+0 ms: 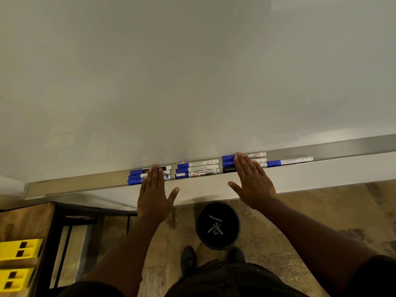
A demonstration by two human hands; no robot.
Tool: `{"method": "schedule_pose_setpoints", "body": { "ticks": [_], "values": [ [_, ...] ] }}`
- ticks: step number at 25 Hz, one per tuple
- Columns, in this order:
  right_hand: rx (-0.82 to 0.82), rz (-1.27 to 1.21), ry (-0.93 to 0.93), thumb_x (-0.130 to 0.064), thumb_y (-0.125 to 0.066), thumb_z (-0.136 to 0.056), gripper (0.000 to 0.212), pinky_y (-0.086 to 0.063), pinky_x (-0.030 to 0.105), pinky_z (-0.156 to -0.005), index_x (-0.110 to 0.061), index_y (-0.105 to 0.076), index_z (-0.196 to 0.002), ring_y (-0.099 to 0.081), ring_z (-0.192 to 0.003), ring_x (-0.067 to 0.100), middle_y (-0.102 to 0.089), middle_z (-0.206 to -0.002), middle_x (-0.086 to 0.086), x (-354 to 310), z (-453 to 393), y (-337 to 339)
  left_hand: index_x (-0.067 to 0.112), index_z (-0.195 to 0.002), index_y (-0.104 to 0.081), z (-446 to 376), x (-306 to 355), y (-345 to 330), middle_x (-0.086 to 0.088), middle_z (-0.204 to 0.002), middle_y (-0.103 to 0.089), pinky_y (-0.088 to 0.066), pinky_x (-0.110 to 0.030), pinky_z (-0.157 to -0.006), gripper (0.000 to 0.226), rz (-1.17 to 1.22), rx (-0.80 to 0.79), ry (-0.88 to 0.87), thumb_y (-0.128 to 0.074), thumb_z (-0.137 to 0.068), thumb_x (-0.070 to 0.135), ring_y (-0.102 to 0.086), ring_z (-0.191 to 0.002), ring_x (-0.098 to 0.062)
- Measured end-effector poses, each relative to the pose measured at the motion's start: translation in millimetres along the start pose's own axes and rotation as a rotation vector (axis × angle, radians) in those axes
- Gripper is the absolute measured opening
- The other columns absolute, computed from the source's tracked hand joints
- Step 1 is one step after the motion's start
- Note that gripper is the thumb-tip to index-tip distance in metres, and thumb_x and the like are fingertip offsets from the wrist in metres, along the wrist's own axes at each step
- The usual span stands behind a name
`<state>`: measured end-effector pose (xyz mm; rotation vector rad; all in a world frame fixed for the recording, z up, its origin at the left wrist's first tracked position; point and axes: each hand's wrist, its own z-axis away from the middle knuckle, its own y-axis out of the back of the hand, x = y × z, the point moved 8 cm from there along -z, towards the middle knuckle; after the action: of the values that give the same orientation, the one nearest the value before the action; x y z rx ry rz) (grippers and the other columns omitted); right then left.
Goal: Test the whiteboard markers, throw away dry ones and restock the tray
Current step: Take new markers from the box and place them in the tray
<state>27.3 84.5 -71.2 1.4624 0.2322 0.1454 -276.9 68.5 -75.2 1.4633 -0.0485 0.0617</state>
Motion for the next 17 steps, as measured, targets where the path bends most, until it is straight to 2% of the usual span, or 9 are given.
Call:
{"method": "schedule_pose_setpoints", "body": {
  "ticks": [4,7,11,14,17],
  "values": [
    [0.009,-0.018,-0.003,-0.065,-0.010,-0.094,0.080,-0.008,0.040,-0.121,-0.013,0.005,-0.153,0.008,-0.148,0.020,0.010,-0.161,0.003,4.5,0.9,0.4,0.015,-0.152,0.013,0.3,1.0,-0.6,-0.003,-0.160,0.020,-0.001,-0.040,-0.121,0.095,0.007,-0.003,0.013,-0.005,-0.083,0.077,0.016,-0.147,-0.020],
    [0.036,-0.052,-0.024,-0.064,-0.014,-0.096,0.078,-0.006,0.039,-0.121,-0.014,0.005,-0.153,0.010,-0.149,0.019,0.010,-0.161,0.003,7.9,5.1,3.1,0.013,-0.153,0.009,2.4,9.4,5.1,-0.003,-0.161,0.017,-0.002,-0.040,-0.121,0.093,0.040,0.048,0.024,-0.011,-0.086,0.075,0.014,-0.148,-0.020],
    [0.136,-0.121,-0.224,-0.062,-0.019,-0.096,0.079,-0.004,0.039,-0.121,-0.011,0.001,-0.153,0.007,-0.149,0.021,0.007,-0.161,0.007,45.8,22.8,14.6,0.013,-0.153,0.009,4.9,55.2,11.7,-0.004,-0.161,0.017,-0.001,-0.038,-0.121,0.087,0.024,0.081,-0.126,-0.018,-0.092,0.069,0.014,-0.148,-0.019],
    [0.112,-0.135,-0.383,-0.064,-0.009,-0.093,0.082,-0.001,0.040,-0.121,-0.010,0.001,-0.153,0.009,-0.149,0.023,0.005,-0.162,0.009,87.6,38.2,9.6,0.011,-0.153,0.007,3.1,90.1,9.4,-0.005,-0.161,0.015,-0.001,-0.037,-0.121,0.087,0.004,0.068,-0.217,-0.019,-0.093,0.068,0.014,-0.148,-0.019],
    [0.061,-0.096,-0.400,-0.068,-0.002,-0.089,0.087,-0.002,0.040,-0.120,-0.009,0.002,-0.153,0.009,-0.148,0.024,0.005,-0.162,0.010,111.5,47.4,1.2,0.011,-0.153,0.010,-0.7,102.8,-0.5,-0.005,-0.161,0.018,-0.002,-0.039,-0.122,0.089,-0.013,0.023,-0.213,-0.017,-0.092,0.070,0.017,-0.148,-0.018]
  ]
}}
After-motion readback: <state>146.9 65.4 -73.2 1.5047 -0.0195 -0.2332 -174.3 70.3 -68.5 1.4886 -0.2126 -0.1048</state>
